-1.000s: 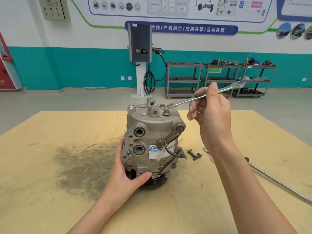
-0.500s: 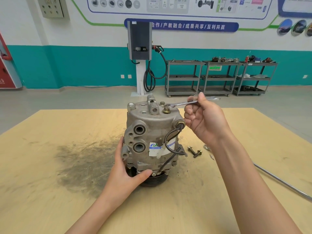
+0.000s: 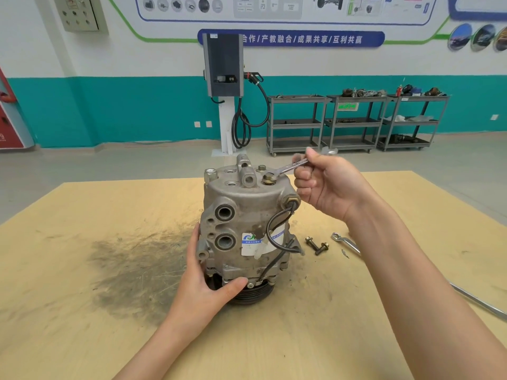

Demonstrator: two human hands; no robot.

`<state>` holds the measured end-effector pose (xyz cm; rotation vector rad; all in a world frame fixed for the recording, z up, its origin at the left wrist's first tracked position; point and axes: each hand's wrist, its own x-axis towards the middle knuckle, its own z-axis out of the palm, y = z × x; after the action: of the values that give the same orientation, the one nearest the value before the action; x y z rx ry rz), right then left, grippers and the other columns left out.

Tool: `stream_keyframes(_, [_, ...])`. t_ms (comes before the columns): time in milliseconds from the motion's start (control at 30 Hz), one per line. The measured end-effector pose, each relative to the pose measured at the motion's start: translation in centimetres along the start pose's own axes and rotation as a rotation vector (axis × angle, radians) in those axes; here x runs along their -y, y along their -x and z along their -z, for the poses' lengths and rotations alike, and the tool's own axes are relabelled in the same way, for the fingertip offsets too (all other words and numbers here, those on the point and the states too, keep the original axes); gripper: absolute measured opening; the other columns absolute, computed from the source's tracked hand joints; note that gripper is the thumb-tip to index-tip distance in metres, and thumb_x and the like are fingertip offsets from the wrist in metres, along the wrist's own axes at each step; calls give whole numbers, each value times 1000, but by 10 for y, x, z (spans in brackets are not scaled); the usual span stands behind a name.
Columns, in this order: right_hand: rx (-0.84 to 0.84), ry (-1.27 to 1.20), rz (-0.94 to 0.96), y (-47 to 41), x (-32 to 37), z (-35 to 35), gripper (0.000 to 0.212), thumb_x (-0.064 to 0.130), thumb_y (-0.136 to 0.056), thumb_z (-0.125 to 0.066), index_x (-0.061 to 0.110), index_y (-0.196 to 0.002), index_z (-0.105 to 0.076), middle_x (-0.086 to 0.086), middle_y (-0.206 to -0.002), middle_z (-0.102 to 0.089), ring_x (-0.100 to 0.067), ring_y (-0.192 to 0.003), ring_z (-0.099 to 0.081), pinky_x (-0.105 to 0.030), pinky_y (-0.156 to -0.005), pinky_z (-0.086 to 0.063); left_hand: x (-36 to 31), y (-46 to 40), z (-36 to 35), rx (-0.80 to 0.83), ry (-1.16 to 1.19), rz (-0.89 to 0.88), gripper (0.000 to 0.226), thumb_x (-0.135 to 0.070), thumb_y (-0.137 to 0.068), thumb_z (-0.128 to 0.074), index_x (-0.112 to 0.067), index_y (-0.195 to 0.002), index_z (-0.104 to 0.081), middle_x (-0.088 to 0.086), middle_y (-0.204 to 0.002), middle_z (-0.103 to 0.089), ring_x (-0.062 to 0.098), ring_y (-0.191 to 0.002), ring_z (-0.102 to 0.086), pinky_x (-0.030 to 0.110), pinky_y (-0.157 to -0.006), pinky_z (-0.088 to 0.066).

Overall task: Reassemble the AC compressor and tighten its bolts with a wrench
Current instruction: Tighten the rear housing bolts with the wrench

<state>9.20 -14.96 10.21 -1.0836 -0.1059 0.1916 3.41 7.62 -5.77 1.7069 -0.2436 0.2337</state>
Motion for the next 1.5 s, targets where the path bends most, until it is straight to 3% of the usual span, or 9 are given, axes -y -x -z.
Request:
stream_keyframes(233, [-3,35,110,-3,-6,-2,32,28,-106,-33,10,-88,-53,1,-50,-45,-9,-41,-37,-20,-39,-36,-2,1,-1,4,7,-12,127,-53,-52,-81,-33,-154,-8,-20,-140,-50,-8,-125,-50,1,-93,-38])
stream_keyframes(367, [-166,99,622,11,-41,-5,37,30,-106,-34,10,-84,-56,3,-48,-47,-11,-41,-39,-22,-41,-35,-2,1,-1,-6,18,-10,125,-55,-52,-82,-39,-152,-8,-29,-134,-53,-11,-122,-50,-1,-90,-37])
stream_keyframes(500, [-245,468,1158,30,-60,-10,26,35,-102,-43,22,-81,-54,14,-56,-48,-9,-47,-45,-23,-46,-34,-2,0,-2,-17,13,-11,117,-56,-52,-82,-52,-143,-8,-41,-126,-52,-15,-119,-50,-4,-87,-36])
stream_keyframes(600, [-174,786,1408,37,-55,-18,25,37,-102,-46,20,-88,-56,20,-70,-48,-7,-52,-48,-23,-48,-39,-3,-1,-2,-31,4,3,110,-58,-50,-82,-64,-132,-8,-45,-122,-51,-19,-116,-49,-5,-85,-35])
stream_keyframes(700, [-248,895,1545,38,-46,-24,25,31,-102,-47,15,-87,-58,8,-66,-53,-10,-51,-49,-21,-49,-40,-2,-1,-2,-40,6,15,108,-56,-50,-83,-68,-127,-8,-40,-124,-53,-18,-116,-50,-5,-85,-35])
stream_keyframes(833, [-358,714,1388,40,-37,-31,37,32,-103,-42,7,-81,-58,3,-55,-51,-20,-44,-48,-33,-43,-36,-2,0,-2,-41,0,4,108,-48,-60,-90,-68,-123,-5,-50,-119,-50,-24,-113,-47,-8,-82,-32])
stream_keyframes(933, [-333,432,1038,37,-28,-29,36,32,-104,-34,15,-79,-53,5,-52,-49,-12,-48,-46,-22,-49,-37,-2,-1,-2,-36,-2,6,104,-42,-58,-84,-66,-124,-7,-52,-116,-50,-26,-112,-46,-8,-81,-32])
stream_keyframes(1100, [-217,95,529,26,-19,-16,40,33,-107,-29,13,-81,-51,4,-49,-48,-12,-46,-45,-26,-50,-42,-2,0,-2,-30,3,4,104,-38,-60,-84,-64,-126,-8,-51,-116,-51,-25,-111,-48,-7,-81,-33])
stream_keyframes(1500, [-108,36,379,17,-16,-6,39,32,-107,-28,12,-84,-53,-1,-52,-50,-14,-46,-47,-25,-47,-45,-4,1,-1,-30,2,0,106,-50,-57,-86,-67,-124,-6,-52,-116,-49,-27,-113,-44,-8,-81,-31])
